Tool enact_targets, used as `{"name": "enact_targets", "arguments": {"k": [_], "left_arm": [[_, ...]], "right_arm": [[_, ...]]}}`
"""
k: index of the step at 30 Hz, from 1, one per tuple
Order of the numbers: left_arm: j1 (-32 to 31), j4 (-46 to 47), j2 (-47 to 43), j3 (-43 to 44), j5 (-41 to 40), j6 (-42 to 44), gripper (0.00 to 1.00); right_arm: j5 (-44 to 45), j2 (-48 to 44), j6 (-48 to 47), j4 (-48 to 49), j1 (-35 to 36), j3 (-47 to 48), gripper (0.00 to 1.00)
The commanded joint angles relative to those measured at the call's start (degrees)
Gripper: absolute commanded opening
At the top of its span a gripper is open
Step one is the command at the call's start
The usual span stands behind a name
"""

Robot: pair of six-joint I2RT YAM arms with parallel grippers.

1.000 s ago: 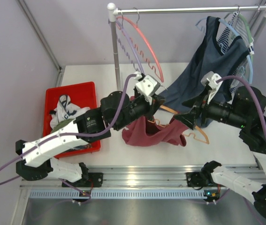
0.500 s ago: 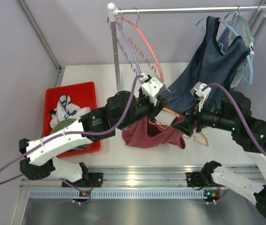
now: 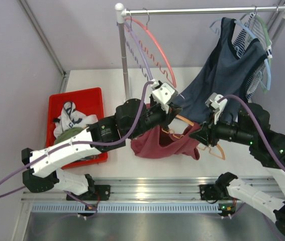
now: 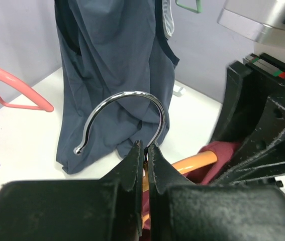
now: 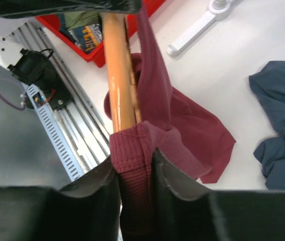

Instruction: Place the tank top on the hanger

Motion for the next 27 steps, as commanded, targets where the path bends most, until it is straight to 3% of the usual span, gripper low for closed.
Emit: {"name": "enact_targets", "arguments": {"k": [1,4,9,12,19,27], "left_arm": [[0.23,10.34,-1.83,-0.35,-0.68,-1.59,0.0],[0.23,12.89,-1.91,-1.5,-1.47,-2.03,0.0],[0.23,14.38,-1.3,-1.59,-1.91,-2.21,0.37],[0.23,14.65,-1.3,-1.5,-1.83,-1.95,0.46],[0.23,15.44,-4.2,-2.64,-3.4,-1.68,0.48],[0.23,20.88,-11.83,-6.33,-6.66,0.07,0.5]], "right_arm": [[0.72,-1.11,0.95,3.24,0.9,0.23,0.22],[1.34,-2.61,2.18,4.11,0.9,0.05,0.1],[2.13,-4.45,3.41,3.33,0.9,0.58,0.0],[2.3,-4.72,3.58,1.66,0.9,1.19,0.0],[3.36,-5.77,4.81,-2.73,0.9,2.86,0.0],[13.9,-4.98,9.91,-7.84,0.9,4.36,0.0]]}}
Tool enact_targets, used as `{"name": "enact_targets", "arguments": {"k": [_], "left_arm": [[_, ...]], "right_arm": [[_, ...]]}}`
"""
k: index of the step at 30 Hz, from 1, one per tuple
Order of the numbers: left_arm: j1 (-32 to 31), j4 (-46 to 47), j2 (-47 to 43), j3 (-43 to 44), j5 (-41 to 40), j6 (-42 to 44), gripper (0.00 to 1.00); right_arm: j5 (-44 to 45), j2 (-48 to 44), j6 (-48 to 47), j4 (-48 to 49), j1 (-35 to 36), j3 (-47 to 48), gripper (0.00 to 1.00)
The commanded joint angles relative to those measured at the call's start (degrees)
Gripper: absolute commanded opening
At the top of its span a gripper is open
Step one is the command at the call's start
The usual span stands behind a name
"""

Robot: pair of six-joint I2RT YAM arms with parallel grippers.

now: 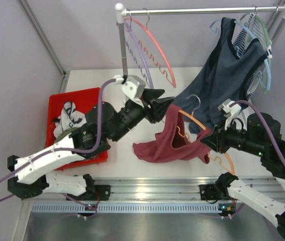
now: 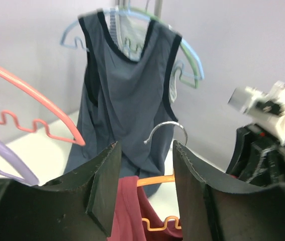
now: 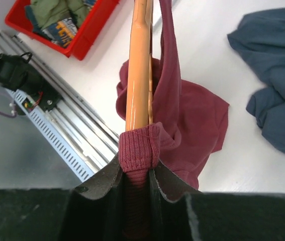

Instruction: Place the tank top on the hanger

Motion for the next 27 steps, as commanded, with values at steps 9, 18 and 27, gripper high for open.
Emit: {"name": "enact_targets", "arguments": {"k": [9,18,27], "left_arm": [[0.12,4.27,-9.62,-1.46,-1.83,3.25,0.52],[0.12,-1.97,-13.92,-4.8,-4.72,2.37,0.48],[0.12,-6.98,-15.16,-6.21,-8.42,2.81,0.47]], "right_arm": [[21.84,8.08,8.32,4.02,0.0,7.91,0.0],[3.41,23.37,3.67,11.05,-24.59,22.05,0.0],[-0.37,36.55,1.73,9.74,-29.88,42.26,0.0]]}}
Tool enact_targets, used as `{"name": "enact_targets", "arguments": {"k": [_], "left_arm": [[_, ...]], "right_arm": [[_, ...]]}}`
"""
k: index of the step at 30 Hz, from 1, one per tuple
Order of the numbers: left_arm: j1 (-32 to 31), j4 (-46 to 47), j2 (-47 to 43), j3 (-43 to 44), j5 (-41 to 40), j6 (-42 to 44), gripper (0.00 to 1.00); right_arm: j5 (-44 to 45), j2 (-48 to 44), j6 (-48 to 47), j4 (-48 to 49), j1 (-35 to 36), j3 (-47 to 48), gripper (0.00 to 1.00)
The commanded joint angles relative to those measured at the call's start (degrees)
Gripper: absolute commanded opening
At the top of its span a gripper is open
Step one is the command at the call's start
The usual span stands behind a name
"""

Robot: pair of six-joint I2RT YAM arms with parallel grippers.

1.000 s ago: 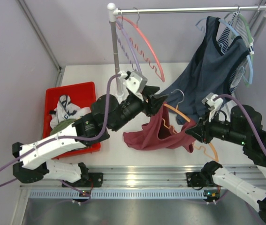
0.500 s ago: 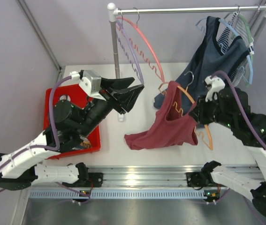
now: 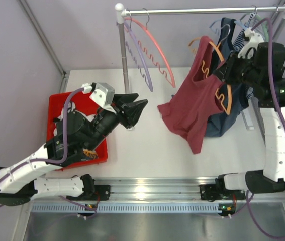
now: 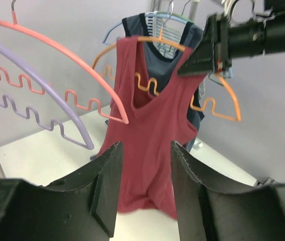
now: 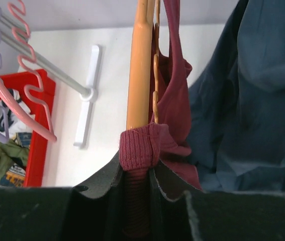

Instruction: Place the tank top on the hanger

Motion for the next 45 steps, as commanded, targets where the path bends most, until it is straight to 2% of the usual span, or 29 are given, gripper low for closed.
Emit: {"name": "enact_targets", "arguments": {"k": [1,7,15,21,37,39,40,42,43,45], "left_arm": [[0.04,-1.22,-1.06,-0.81,-2.01,0.82,0.47],[0.12,-1.74,-1.59,-2.48,-3.68,0.21,0.47],[0.12,-2.62,-1.68,-3.98,-3.86,0.3,0.47],[0.12,-3.15,-1.77,-4.42,-4.12,0.38,0.47],[0.12,-4.29,-1.41,-5.21,-4.04,-0.67,0.47],[0.12,-4.29,-1.59,-5.73,-5.08,-0.76,0.47],[0.12,-4.38,-1.68,-5.82,-5.27,-0.84,0.48],[0.12,-4.73,-1.68,-5.91,-5.97,-1.55,0.48],[0.12,-4.82,-1.68,-5.82,-6.58,-1.9,0.48],[0.12,-5.08,-1.77,-5.91,-6.59,-2.34,0.48]], "right_arm": [[-2.95,3.4,-2.11,4.58,-1.77,9.78,0.0],[-3.22,10.18,-3.7,3.08,-3.62,22.35,0.0],[-4.71,14.84,-3.61,8.35,-5.03,26.23,0.0],[-4.27,17.04,-4.05,10.46,-5.2,25.71,0.0],[-4.27,15.28,-3.7,13.28,-5.29,17.01,0.02],[-4.19,14.5,-3.0,14.41,-5.29,15.34,0.06],[-3.84,13.36,-2.74,14.94,-5.29,14.29,0.16],[-3.48,11.25,-1.95,16.69,-5.29,11.21,0.24],[-3.48,10.63,-1.77,16.88,-5.2,9.73,0.33],[-3.57,8.79,-1.33,17.23,-5.2,8.57,0.44]]}}
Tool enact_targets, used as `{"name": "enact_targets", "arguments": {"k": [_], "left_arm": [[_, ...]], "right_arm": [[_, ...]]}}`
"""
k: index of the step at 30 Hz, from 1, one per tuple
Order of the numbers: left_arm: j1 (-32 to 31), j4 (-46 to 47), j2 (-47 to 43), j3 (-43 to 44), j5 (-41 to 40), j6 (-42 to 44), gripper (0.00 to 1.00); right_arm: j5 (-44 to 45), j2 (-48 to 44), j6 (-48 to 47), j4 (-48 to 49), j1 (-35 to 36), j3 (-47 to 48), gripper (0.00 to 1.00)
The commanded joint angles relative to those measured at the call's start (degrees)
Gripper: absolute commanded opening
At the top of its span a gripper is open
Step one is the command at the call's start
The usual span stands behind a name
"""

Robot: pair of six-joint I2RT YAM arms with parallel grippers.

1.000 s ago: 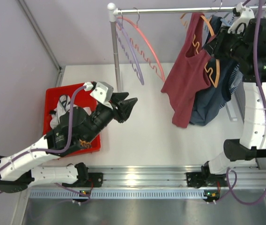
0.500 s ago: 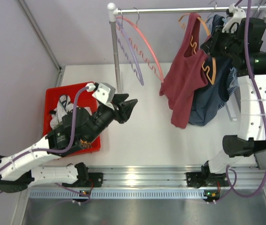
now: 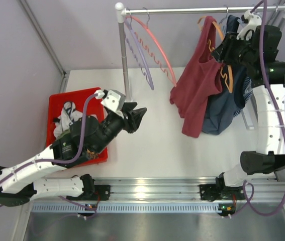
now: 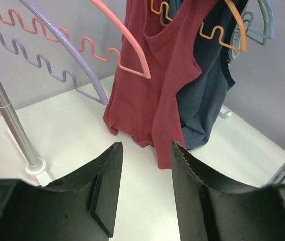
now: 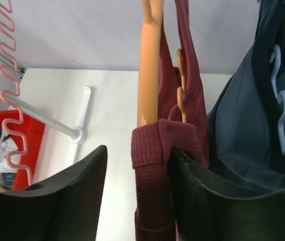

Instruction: Place the tank top on the hanger

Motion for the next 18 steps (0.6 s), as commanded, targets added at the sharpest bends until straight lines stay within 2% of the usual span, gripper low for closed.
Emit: {"name": "enact_targets", "arguments": {"k": [1,3,9,16,18], "left_arm": [[0.04,0.34,-0.76,-0.03,-1.58,-1.27,0.48],[0.12,-0.19,-0.76,0.14,-1.76,-1.44,0.48],[0.12,-1.51,-1.38,0.14,-2.9,-2.5,0.48],[0.12,-4.67,-2.17,-0.73,-4.22,-5.04,0.48],[0.12,-5.81,-2.78,-1.69,-5.27,-5.57,0.48]], "right_arm": [[0.1,-5.86,1.27,6.39,-0.72,-2.22,0.54],[0.28,-8.49,1.54,7.27,-0.72,-3.9,0.63],[1.95,-16.48,1.8,6.04,-0.72,-9.17,1.0],[-0.78,-27.48,3.83,2.01,0.33,-19.26,1.0],[0.45,-31.33,4.35,0.94,4.27,-22.52,1.0]]}}
